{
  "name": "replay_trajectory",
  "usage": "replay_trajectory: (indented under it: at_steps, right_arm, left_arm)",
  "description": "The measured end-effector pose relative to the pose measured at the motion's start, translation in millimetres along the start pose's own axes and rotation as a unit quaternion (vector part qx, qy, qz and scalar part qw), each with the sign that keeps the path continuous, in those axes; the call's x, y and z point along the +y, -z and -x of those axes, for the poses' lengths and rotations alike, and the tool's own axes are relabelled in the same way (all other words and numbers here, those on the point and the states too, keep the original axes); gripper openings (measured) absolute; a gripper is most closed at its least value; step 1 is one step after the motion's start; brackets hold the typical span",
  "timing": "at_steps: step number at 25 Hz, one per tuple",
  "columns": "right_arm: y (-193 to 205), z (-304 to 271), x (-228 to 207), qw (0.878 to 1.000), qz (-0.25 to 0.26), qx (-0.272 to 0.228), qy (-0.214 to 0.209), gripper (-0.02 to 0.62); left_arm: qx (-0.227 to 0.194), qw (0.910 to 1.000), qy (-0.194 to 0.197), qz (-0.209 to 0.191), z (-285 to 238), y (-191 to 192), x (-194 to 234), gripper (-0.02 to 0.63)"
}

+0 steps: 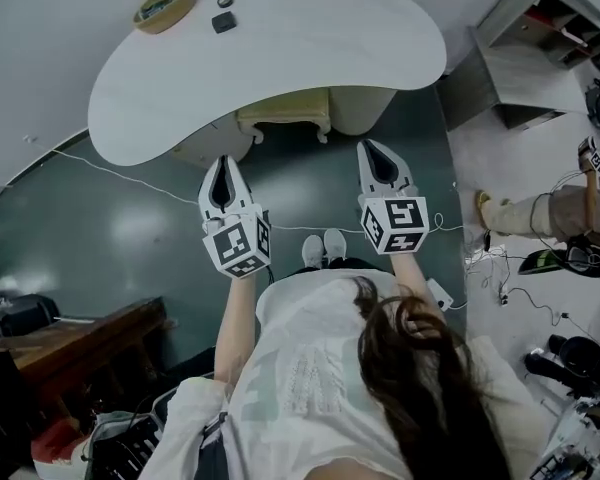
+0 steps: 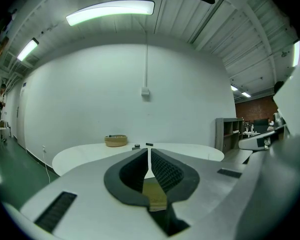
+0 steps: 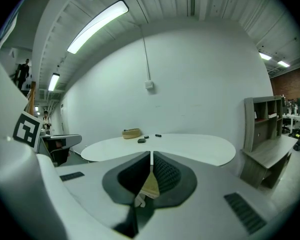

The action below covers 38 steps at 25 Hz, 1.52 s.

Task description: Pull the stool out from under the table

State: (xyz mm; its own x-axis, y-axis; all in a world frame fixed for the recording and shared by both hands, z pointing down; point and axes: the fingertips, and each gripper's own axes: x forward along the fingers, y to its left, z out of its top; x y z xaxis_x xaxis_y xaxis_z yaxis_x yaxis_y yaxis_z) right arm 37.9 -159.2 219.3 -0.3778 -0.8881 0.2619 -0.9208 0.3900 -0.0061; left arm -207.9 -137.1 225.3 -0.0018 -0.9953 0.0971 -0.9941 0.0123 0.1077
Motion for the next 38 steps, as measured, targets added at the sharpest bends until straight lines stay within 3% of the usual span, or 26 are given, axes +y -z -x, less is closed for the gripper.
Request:
replay_trajectory:
  at_steps: [3, 4, 5, 6, 9, 13, 17, 26, 30, 34, 38]
  right_arm:
    - [0, -2, -1, 1.0, -0.005, 0.0, -0.015, 0.035]
    - [1, -3, -1, 1.0, -0.008, 0.003, -0.019, 0.05]
    - [2, -5, -2, 1.0, -0.011, 0.006, -0.024, 0.137]
    - [4, -7, -3, 0.999, -0.014, 0.011, -0.029, 0.258]
    - [13, -9, -4, 0.999, -0.015, 0.024, -0.039, 0.307]
    - [24, -10, -6, 0.998, -0.001, 0.037, -0.048, 0.314]
    - [31, -15, -4, 0.999, -0.014, 0.034, -0.028, 0.313]
    - [25, -24, 26, 0.999, -0.01, 0.021, 0.04, 0.313]
    - [29, -23, 41, 0.996, -0.038, 0.011, 0.074, 0.313]
    - [36, -28, 47, 0.996, -0.04, 0.019, 0.083, 0.313]
    - [42, -39, 44, 0.995, -0.042, 0.034, 0.082, 0.313]
  left_arm:
    - [0.0, 1.0, 0.006, 0.005, -1, 1, -5, 0.031]
    - [0.0, 1.0, 0.007, 0.007, -1, 2, -7, 0.077]
    - [-0.001, 0.9999, 0.009, 0.008, -2, 2, -9, 0.184]
    - [-0.003, 0.9999, 0.009, 0.008, -4, 2, -11, 0.248]
    - [-0.001, 1.0, 0.006, 0.003, -2, 4, -15, 0.304]
    - [0.006, 0.9999, 0.009, 0.006, -2, 16, -21, 0.31]
    - [0.006, 0.9994, 0.016, 0.031, -7, 28, -15, 0.31]
    - [0.015, 0.9986, 0.049, 0.011, -14, 27, 30, 0.31]
    - [0.014, 0.9985, 0.048, 0.022, -14, 27, 64, 0.31]
    - [0.015, 0.9981, 0.053, 0.028, -21, 31, 80, 0.31]
    - [0.027, 0.9967, 0.076, 0.008, -31, 39, 75, 0.31]
